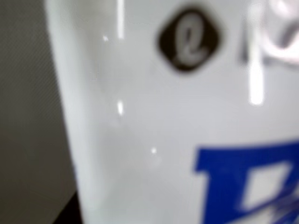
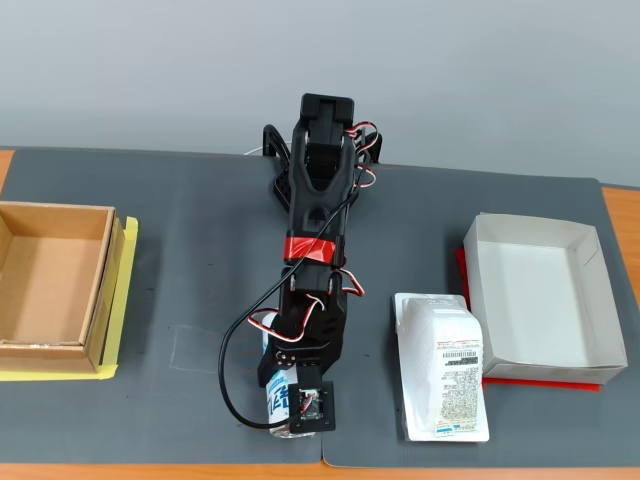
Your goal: Pick the can and put it in the brown box
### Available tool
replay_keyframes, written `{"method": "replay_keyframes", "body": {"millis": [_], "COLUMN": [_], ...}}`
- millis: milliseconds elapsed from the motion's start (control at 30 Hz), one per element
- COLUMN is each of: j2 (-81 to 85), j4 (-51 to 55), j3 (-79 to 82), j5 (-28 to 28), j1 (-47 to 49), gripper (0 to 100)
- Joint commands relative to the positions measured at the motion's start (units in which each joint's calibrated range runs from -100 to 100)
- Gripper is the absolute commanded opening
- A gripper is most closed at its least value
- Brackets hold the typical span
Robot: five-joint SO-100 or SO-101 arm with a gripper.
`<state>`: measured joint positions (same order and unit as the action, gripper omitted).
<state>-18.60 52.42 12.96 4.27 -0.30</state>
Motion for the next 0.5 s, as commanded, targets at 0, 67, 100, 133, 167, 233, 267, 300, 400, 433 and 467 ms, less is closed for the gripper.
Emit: {"method": "replay_keyframes", "body": {"millis": [0,67,100,133,167,233,267,300,400,433,467], "j2": [2.5,3.6,4.2,5.1,6.4,9.3,10.8,12.4,16.9,18.3,20.0], "j4": [0.2,0.2,0.3,0.4,0.4,0.4,0.4,0.5,2.7,3.7,4.9], "j3": [-2.3,-2.3,-2.3,-2.3,-2.3,-2.3,-2.3,-2.3,-2.3,-2.3,-2.3], "j5": [0.2,0.2,0.2,0.3,0.3,0.3,0.7,1.7,7.3,9.4,11.6], "j1": [0.1,0.0,-0.1,-0.3,-0.8,-2.1,-2.7,-3.3,-5.3,-6.0,-6.9], "gripper": [9,9,9,9,9,9,9,9,9,9,9]}}
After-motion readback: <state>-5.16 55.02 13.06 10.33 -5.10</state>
